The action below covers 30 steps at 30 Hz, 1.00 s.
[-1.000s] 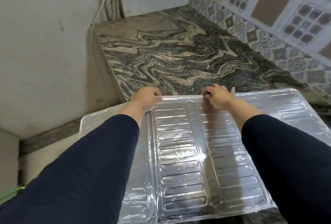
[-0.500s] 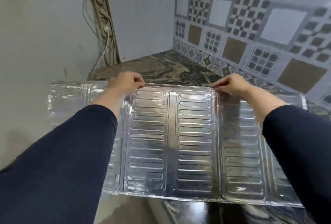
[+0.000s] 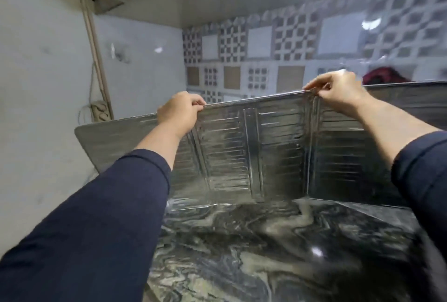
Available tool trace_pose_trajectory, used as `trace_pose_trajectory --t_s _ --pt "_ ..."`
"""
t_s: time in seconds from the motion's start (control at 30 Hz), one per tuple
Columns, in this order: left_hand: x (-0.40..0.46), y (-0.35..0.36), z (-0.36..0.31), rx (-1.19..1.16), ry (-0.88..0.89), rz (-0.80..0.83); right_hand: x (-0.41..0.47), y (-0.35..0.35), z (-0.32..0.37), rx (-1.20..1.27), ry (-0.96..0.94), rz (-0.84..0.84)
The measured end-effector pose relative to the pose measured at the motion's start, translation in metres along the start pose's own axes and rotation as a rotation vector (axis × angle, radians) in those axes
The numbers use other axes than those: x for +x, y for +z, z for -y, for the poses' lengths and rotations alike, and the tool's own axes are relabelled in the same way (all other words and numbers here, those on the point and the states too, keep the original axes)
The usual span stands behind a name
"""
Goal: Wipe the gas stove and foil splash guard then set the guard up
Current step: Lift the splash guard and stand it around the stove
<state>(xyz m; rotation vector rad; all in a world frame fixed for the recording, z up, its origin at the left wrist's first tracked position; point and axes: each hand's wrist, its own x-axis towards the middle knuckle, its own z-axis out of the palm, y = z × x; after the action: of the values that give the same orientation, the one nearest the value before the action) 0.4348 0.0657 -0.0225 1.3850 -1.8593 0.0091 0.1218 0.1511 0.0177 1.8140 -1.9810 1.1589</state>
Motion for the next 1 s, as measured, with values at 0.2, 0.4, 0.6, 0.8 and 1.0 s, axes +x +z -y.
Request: trace_pose_trajectory --t_s 0.2,0.4,0.6,0.8,1.0 --pt "0.016 0.032 -0.115 -0.118 0.192 -0.135 -0.012 -0.103 -0.057 -0.166 0.042 -0.232" --pt "0.008 0.090 -0.232 -0.187 0.343 -0.182 -0.034 -0.186 -0.152 -0.276 0.100 -0.356" --pt "-0.015 0.147 -0.332 -0.302 0.447 -0.163 -0.061 -0.244 -0.244 -0.349 0.173 -0.405" --pt "-0.026 0.205 -0.399 -0.329 0.510 -0.147 -0.083 -0.274 -0.324 -0.364 0.208 -0.406" --pt "-0.034 0.264 -0.438 -0.307 0.542 -0.056 -0.097 -0.276 -0.387 -0.384 0.267 -0.361"
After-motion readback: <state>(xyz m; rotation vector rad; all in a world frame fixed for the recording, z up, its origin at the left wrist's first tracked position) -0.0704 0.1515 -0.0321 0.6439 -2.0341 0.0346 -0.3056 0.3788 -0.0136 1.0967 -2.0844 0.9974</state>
